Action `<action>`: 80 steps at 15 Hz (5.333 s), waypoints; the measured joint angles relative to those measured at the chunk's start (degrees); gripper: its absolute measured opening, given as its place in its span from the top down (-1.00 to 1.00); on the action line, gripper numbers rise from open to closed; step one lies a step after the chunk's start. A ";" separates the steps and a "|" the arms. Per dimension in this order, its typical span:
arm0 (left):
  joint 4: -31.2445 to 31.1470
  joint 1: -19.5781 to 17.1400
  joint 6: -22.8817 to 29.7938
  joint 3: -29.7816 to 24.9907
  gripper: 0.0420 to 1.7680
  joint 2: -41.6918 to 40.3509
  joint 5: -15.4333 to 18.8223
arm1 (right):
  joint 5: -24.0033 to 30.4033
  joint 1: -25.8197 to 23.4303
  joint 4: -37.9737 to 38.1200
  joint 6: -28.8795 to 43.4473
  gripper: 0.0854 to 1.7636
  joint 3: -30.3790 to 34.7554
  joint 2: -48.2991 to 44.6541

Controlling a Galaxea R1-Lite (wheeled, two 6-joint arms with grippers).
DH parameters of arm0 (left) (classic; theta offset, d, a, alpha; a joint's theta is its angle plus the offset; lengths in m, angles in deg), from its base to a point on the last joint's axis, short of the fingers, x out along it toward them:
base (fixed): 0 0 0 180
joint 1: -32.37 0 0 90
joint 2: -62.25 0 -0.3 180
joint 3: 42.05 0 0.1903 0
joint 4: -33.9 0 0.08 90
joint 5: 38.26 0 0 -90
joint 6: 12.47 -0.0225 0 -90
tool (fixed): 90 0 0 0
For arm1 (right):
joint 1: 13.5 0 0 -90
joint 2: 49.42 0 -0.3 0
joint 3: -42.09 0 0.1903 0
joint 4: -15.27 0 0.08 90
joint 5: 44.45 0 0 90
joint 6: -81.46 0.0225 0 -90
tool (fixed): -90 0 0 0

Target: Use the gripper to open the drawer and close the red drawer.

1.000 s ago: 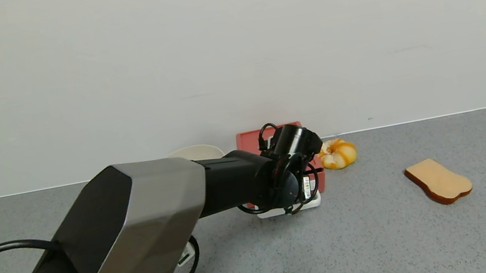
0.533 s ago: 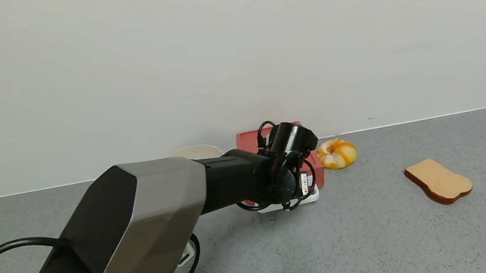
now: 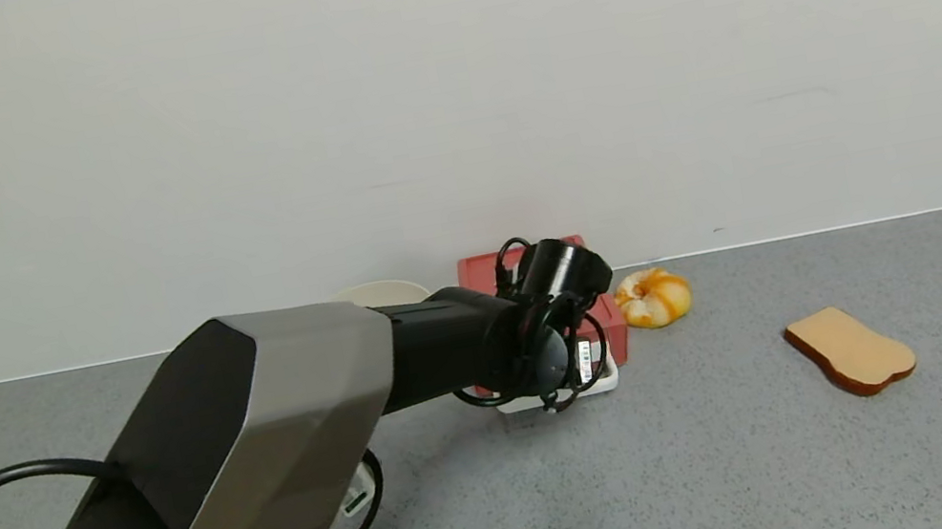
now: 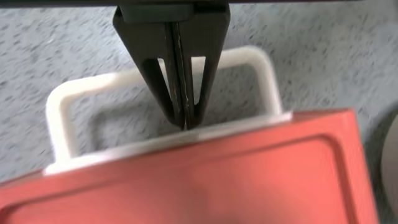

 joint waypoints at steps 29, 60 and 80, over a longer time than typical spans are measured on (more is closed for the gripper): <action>5.38 -2.18 -10.58 -25.61 -0.77 -31.82 12.57 | 0.00 0.02 0.00 0.00 -0.94 0.00 0.00; 15.68 -32.44 -26.81 -76.22 -0.93 -99.27 17.47 | 0.00 0.00 0.00 0.00 -0.94 0.00 0.00; 29.81 -43.07 -27.97 -97.81 -0.94 -126.05 24.50 | -0.02 -0.02 0.00 0.00 -0.94 0.00 0.00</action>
